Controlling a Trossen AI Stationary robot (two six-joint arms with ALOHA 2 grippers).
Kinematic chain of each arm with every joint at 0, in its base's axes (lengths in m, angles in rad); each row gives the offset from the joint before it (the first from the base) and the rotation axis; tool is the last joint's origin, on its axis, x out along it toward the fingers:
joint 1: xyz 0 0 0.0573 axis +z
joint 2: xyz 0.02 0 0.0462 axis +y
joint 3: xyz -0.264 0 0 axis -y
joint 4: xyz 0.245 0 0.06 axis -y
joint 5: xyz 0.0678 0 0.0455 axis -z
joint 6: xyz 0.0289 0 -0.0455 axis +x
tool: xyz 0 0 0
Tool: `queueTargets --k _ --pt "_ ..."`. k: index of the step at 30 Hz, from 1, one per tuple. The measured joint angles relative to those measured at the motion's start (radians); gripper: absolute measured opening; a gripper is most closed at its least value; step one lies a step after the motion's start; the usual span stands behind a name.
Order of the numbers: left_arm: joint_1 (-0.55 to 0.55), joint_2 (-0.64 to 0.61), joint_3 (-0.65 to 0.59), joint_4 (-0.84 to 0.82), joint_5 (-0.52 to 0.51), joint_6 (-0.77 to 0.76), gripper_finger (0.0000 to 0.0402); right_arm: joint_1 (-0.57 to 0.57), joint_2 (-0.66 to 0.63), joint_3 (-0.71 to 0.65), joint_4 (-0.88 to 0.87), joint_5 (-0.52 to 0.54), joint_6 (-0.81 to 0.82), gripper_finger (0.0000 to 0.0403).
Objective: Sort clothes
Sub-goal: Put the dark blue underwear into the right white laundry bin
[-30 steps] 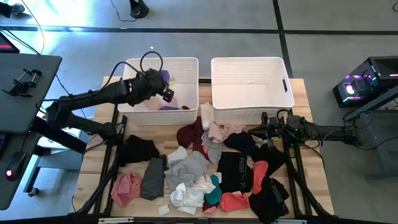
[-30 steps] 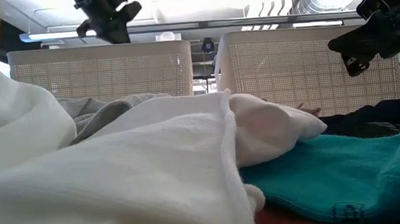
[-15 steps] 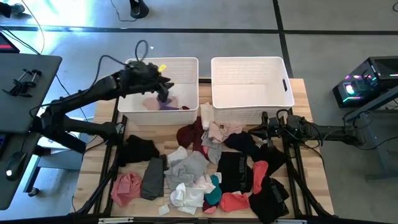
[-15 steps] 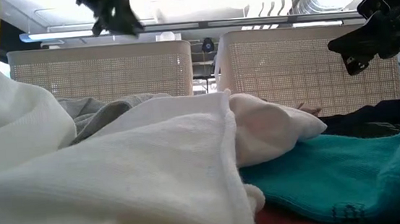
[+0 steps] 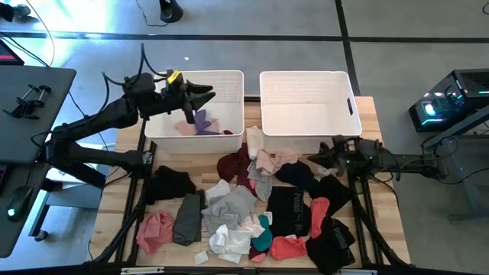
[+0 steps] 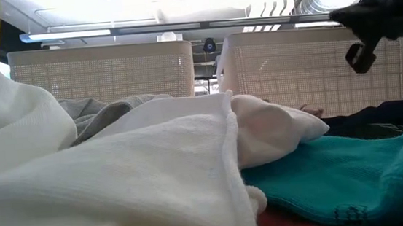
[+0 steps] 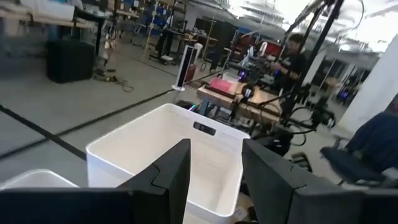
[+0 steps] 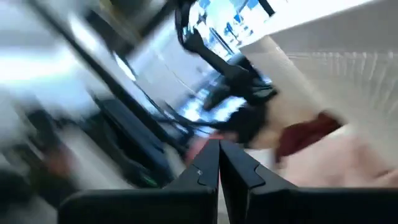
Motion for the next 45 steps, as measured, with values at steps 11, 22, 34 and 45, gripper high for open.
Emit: queueTargets --k 11,22,34,45 --pt "0.000 0.000 0.000 0.000 -0.015 -0.179 0.0131 0.003 0.001 0.008 0.374 -0.191 0.374 0.0000" --pt "-0.021 0.000 0.000 -0.019 -0.029 -0.114 0.0131 0.105 0.069 0.289 0.046 0.042 0.076 0.0000" --pt "-0.017 0.000 0.000 -0.121 -0.032 0.123 0.0131 0.127 0.595 0.793 -0.943 0.047 -0.027 0.0009" --pt "-0.017 0.000 0.000 -0.206 -0.032 0.157 0.0131 0.115 1.033 0.810 -1.147 0.001 0.030 0.0160"
